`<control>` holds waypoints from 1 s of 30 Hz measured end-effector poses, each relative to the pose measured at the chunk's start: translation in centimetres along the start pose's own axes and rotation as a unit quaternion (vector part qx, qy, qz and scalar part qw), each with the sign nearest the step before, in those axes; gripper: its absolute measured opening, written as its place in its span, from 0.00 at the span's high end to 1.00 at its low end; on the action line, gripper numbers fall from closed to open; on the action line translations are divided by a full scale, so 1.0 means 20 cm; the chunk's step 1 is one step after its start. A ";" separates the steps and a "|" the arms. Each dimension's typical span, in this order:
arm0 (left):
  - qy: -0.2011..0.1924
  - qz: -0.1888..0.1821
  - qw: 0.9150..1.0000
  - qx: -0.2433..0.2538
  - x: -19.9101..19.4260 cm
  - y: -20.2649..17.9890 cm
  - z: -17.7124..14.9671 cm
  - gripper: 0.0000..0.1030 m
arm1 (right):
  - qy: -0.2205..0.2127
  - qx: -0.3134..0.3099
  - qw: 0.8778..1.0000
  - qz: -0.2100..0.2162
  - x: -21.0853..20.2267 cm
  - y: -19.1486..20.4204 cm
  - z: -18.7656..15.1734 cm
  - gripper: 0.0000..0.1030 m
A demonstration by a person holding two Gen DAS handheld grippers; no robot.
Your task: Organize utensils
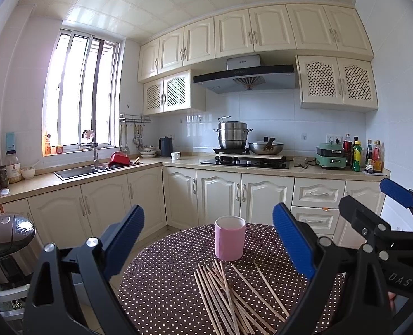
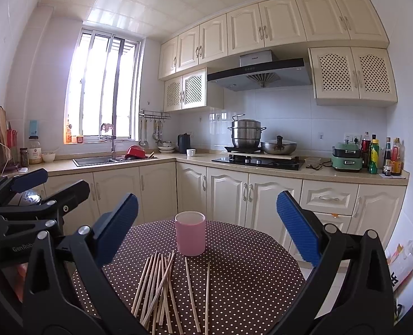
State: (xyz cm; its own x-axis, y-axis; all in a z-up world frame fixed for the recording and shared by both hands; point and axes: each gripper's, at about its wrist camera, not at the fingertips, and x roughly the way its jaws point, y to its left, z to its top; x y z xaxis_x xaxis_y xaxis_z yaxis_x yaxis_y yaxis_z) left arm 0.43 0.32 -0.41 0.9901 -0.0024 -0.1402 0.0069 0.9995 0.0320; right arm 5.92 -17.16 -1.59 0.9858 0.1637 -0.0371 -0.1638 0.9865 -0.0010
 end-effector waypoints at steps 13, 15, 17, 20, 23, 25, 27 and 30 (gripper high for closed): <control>0.002 0.000 1.000 -0.003 -0.01 0.01 0.01 0.11 | 0.002 -0.001 1.000 -0.001 0.00 0.00 0.00 0.06; 0.002 0.000 1.000 -0.003 -0.01 0.01 0.00 0.11 | 0.003 0.000 1.000 0.000 0.00 0.00 0.00 0.06; 0.003 -0.001 1.000 -0.003 -0.01 0.01 0.00 0.11 | 0.003 0.000 1.000 -0.001 0.00 0.01 -0.01 0.06; 0.003 0.000 1.000 -0.003 -0.01 0.01 0.00 0.11 | 0.003 0.000 1.000 -0.001 0.00 0.01 -0.01 0.06; 0.005 0.001 1.000 -0.003 0.00 0.01 -0.01 0.11 | 0.007 0.003 1.000 0.000 0.01 0.00 -0.01 0.06; 0.007 0.000 1.000 -0.003 0.00 0.01 -0.01 0.11 | 0.008 0.003 1.000 -0.001 0.01 0.00 -0.01 0.06; 0.008 0.000 1.000 -0.003 0.01 0.01 -0.01 0.11 | 0.009 0.003 1.000 0.000 0.01 0.00 -0.01 0.06; 0.009 0.000 1.000 -0.004 0.01 0.01 -0.02 0.11 | 0.010 0.003 1.000 0.000 0.01 0.00 -0.01 0.06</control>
State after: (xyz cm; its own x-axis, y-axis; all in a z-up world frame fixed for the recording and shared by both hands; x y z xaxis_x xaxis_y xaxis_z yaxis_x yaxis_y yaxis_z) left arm 0.65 0.51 -0.75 0.9876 -0.0010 -0.1571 0.0049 0.9997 0.0249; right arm 6.10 -17.04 -1.81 0.9850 0.1628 -0.0573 -0.1628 0.9867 0.0054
